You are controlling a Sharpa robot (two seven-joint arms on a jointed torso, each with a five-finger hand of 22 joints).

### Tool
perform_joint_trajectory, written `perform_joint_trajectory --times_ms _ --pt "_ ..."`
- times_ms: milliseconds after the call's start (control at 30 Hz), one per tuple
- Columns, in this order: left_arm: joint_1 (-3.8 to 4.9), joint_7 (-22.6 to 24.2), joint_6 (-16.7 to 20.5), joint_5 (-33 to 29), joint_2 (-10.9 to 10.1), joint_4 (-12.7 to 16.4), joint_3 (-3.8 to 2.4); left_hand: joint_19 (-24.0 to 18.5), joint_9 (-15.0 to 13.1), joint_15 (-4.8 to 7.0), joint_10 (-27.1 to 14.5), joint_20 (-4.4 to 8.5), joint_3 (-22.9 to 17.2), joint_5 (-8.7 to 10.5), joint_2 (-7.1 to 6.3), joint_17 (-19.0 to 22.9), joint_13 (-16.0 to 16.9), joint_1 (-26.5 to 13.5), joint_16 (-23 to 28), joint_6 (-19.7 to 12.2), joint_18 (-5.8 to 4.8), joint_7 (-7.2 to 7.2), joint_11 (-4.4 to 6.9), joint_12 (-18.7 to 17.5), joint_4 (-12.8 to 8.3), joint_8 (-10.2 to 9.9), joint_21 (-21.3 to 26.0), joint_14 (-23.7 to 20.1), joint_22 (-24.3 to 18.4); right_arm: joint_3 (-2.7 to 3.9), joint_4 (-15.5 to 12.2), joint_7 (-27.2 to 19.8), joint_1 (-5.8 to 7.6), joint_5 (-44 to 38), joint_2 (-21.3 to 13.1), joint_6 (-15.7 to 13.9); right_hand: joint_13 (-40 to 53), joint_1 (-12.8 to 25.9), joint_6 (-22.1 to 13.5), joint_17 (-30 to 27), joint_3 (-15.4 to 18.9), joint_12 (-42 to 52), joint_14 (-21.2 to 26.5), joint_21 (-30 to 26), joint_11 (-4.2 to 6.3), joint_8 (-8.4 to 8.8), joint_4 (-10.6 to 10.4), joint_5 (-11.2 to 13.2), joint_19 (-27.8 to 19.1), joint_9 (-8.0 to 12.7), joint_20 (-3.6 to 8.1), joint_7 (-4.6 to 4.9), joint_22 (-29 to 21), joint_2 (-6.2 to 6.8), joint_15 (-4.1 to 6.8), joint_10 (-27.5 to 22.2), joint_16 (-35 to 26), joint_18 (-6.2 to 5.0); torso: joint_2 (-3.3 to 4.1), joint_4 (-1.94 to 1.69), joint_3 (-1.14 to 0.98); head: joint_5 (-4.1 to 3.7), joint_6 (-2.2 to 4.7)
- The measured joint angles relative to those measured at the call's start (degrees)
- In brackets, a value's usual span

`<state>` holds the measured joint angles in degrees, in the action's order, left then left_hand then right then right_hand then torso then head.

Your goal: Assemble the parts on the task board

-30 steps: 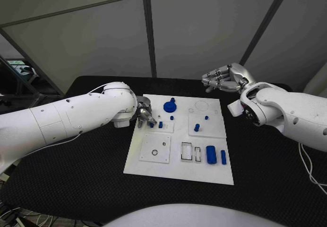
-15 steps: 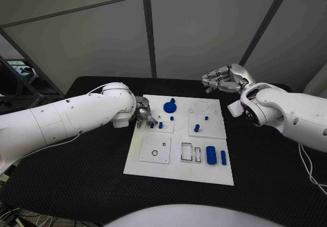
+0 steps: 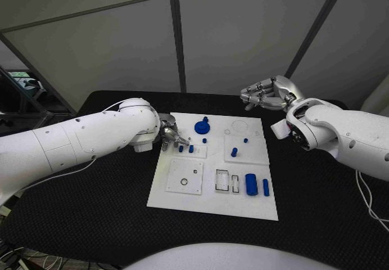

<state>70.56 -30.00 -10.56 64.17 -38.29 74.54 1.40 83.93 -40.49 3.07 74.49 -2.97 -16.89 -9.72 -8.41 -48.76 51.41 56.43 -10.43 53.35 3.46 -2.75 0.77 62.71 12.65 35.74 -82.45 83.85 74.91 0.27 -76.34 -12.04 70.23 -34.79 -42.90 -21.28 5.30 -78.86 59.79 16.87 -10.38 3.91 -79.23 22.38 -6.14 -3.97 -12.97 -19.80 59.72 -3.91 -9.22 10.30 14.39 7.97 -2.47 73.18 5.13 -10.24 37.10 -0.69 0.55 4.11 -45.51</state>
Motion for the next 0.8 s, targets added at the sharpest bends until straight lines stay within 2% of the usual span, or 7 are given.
perform_joint_trajectory --times_ms 233,267,333,400,500,667,800 --pt "-0.01 1.0 5.9 -2.4 -1.0 0.5 -0.21 0.0 1.3 -0.22 -5.8 0.00 2.5 0.00 1.23 0.0 -8.3 2.8 0.3 -4.1 0.00 -1.79 -1.29 -6.6 0.7 -3.5 4.7 -0.2 0.0 0.00 0.1 0.0 0.00 0.0 0.0 0.0 0.0 0.0 0.0 0.0 0.0 0.0 0.0 -0.3 0.00 0.00 0.0 0.0 0.0 0.0 0.00 0.00 -0.1 0.00 0.00 0.0 0.0 0.00 -0.02 -0.01 -0.01 0.02 0.27" --pt "-0.01 1.4 6.9 -2.8 -1.2 0.6 -0.25 -0.6 1.7 -0.59 -7.2 -0.50 2.9 0.00 1.15 0.0 -10.0 3.4 0.5 -4.9 0.00 -2.20 -1.67 -8.0 0.8 -4.1 7.0 -0.6 0.0 0.00 0.1 0.1 0.00 0.0 0.0 0.0 0.0 0.0 0.0 0.0 0.0 0.0 0.0 -0.3 0.00 0.00 0.0 0.0 0.0 0.0 0.00 0.00 -0.1 0.00 0.00 0.0 0.0 0.01 -0.03 -0.01 -0.01 0.01 0.36" --pt "-0.01 2.7 9.0 -3.7 -1.4 0.8 -0.29 -6.4 2.9 -1.92 -12.3 -1.45 3.2 0.00 1.51 0.5 -13.5 6.1 2.0 -7.3 0.08 -3.55 -3.09 -11.5 0.5 -5.5 18.5 -3.1 -7.2 0.00 0.1 0.1 0.00 0.0 0.0 0.0 0.0 0.0 0.0 0.0 0.0 0.0 0.0 -0.3 0.00 0.00 0.0 0.0 0.0 0.0 0.00 0.00 -0.1 0.00 0.00 0.0 0.0 0.00 -0.02 -0.01 -0.02 -0.02 0.53" --pt "-0.01 5.0 11.3 -4.8 -1.6 1.1 -0.30 -14.4 4.4 -3.35 -17.1 -2.51 2.2 0.00 1.57 1.6 -14.9 10.0 4.1 -9.9 6.45 -4.98 -4.53 -13.7 -1.1 -7.0 33.6 -6.9 -18.7 0.00 0.1 0.1 0.00 0.0 -0.1 0.0 0.0 0.0 0.0 0.0 0.0 0.0 0.0 -0.3 0.00 0.00 0.0 0.0 0.0 0.0 0.00 0.00 -0.1 0.00 0.00 0.0 0.0 0.00 -0.02 -0.01 -0.03 -0.14 0.66" --pt "-0.01 9.9 14.7 -6.1 -1.6 1.8 -0.30 -19.8 6.9 -4.88 -22.3 -4.01 -0.3 0.00 0.98 3.7 -16.7 16.6 6.5 -11.7 6.70 -6.54 -5.85 -16.0 -4.2 -8.7 43.8 -11.7 -26.2 0.00 0.2 0.1 0.00 0.0 -0.1 0.0 0.0 0.0 0.0 0.0 0.0 0.0 0.0 -0.3 0.00 0.00 0.0 0.0 0.0 0.0 0.00 0.00 -0.1 0.00 0.00 0.0 0.0 0.00 -0.02 -0.01 -0.04 -0.38 0.83" --pt "-0.28 18.7 19.7 -5.6 -0.6 2.5 -0.10 -20.7 13.5 -5.87 -25.4 -5.06 -5.7 0.00 -1.49 7.9 -23.7 23.7 6.4 -10.7 6.71 -6.91 -6.61 -22.5 -8.2 -12.2 47.2 -14.9 -28.8 0.00 0.2 0.1 0.00 0.0 -0.1 0.0 0.0 0.0 0.0 0.0 0.0 0.0 0.0 -0.3 0.22 0.00 0.0 0.0 0.0 0.0 0.00 0.00 -0.2 0.00 0.00 -0.2 0.0 0.01 -0.01 0.01 -0.03 -0.87 1.12" --pt "-0.56 24.2 22.3 -2.3 0.8 2.3 1.02 -19.4 17.7 -5.38 -25.3 -4.71 -7.6 0.34 -2.34 9.7 -28.5 24.6 5.2 -8.6 6.69 -6.48 -6.54 -26.9 -9.3 -14.7 46.3 -13.0 -28.2 -0.01 0.2 0.1 0.00 0.0 0.0 0.0 0.0 0.0 0.0 0.0 0.0 0.0 0.0 -0.3 0.22 0.00 0.0 0.0 0.0 0.0 0.00 0.00 -0.1 0.00 0.00 -0.2 0.0 0.00 0.02 0.02 -0.01 -1.25 1.26"
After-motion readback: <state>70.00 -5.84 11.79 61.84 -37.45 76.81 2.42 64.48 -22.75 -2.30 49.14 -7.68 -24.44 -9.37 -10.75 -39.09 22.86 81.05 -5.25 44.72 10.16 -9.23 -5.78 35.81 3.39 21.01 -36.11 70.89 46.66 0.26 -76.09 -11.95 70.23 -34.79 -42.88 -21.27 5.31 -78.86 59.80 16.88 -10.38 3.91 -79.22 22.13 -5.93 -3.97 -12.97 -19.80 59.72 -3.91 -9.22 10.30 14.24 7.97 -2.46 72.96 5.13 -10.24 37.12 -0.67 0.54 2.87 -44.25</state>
